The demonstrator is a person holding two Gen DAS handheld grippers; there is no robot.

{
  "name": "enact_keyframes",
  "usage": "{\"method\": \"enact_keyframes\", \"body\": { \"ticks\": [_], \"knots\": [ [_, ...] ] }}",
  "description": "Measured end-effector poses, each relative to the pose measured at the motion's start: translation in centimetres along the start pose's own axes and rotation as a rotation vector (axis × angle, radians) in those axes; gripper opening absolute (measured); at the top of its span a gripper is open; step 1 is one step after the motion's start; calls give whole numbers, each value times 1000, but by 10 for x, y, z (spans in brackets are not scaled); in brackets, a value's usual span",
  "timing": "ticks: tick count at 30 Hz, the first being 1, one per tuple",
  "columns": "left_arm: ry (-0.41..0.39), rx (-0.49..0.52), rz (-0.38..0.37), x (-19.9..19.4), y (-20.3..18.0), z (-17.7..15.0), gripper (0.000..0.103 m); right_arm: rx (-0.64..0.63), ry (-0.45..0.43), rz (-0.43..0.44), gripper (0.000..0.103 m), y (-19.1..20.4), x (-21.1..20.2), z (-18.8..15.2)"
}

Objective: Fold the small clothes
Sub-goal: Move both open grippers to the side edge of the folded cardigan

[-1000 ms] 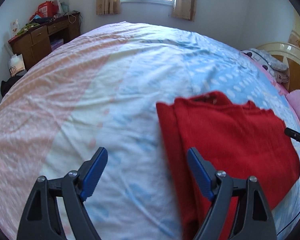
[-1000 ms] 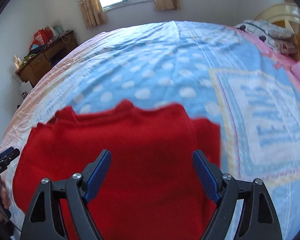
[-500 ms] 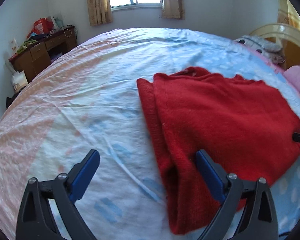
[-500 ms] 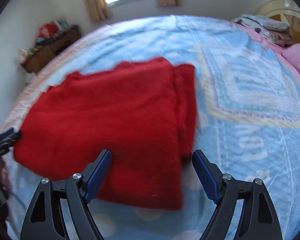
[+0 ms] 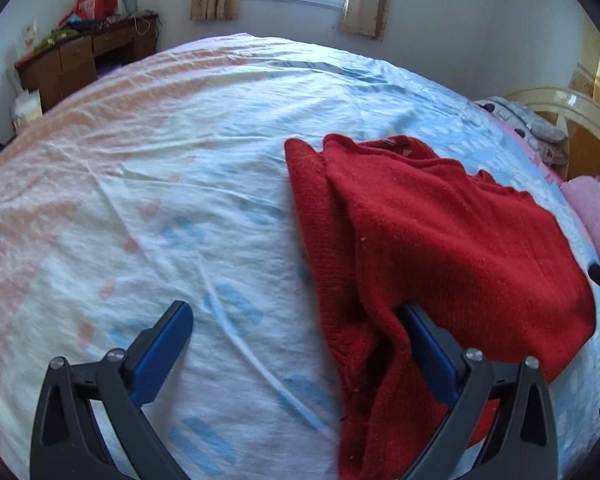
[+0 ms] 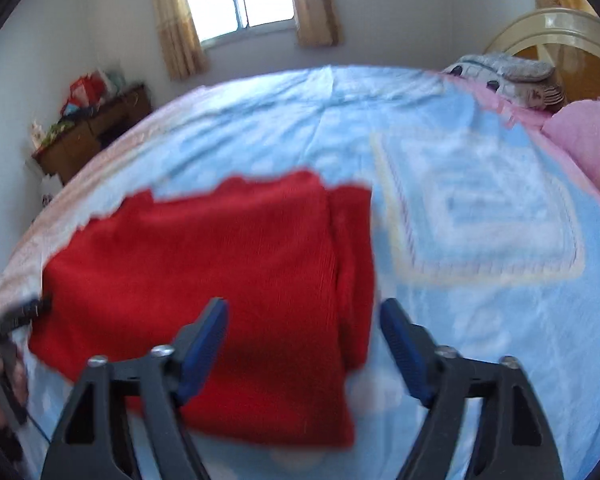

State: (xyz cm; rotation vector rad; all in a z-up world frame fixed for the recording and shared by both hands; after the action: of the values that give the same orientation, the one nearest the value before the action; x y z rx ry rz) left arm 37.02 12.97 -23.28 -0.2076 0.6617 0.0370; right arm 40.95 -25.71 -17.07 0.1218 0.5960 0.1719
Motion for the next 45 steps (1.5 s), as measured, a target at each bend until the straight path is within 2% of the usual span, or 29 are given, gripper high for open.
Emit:
{"method": "enact_keyframes", "body": {
  "ticks": [1,5,8,9,11,15,18,20,23,25,27,28,32,37,40,42,45],
  "knots": [
    [-3,-1,-2,0,-1,0,103,36,9,15,53,-4,7,7],
    [-32,12,11,-4,-3,-2,103,104,62,18,50,-16,48,24],
    [-38,1,1,-4,-1,-2,103,97,116,-9,41,-20,76,21],
    [-38,-3,-2,-4,0,-2,103,104,135,-4,35,-20,84,19],
    [-39,-4,-3,-4,0,-2,103,91,116,-10,19,-19,86,22],
    [-41,11,10,-3,0,-1,103,12,58,-60,14,-15,75,28],
    [-44,7,9,-3,0,-1,103,2,56,-108,13,-21,77,26],
    [-42,11,12,-2,0,-1,103,18,86,-105,14,-26,85,18],
    [-40,8,10,-1,-1,-1,103,-4,72,-113,17,-24,81,19],
    [-42,9,10,-1,-2,-1,103,22,63,-109,40,-21,70,23],
    [-43,11,12,-1,-1,-1,103,61,25,-60,54,-10,49,28],
    [-44,10,11,-1,-2,-2,103,67,11,-37,57,-3,41,29],
    [-44,11,12,-1,-2,-2,103,-18,1,76,57,55,13,17],
    [-46,4,6,-3,-1,-3,103,-136,69,224,57,131,9,-27],
    [-48,4,4,-5,-1,-4,103,-181,108,223,57,150,18,-54],
    [-51,5,4,-7,-1,-5,103,-222,72,191,58,155,18,-64],
    [-50,5,3,-8,-2,-5,103,-286,86,173,61,160,16,-76]
  ]
}}
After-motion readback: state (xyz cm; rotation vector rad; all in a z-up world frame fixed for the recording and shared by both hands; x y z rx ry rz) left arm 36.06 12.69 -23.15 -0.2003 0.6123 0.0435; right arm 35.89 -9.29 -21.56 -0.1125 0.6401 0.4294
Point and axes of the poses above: each gripper's, at about its wrist camera, not at the fingertips, and x roughly the way its jaws point, y to its left, z to its top, the point moved 7 cm from there along x, roughly the way its jaws point, and after that the axes turned 11 degrees about -y, right-handed, at the moved point
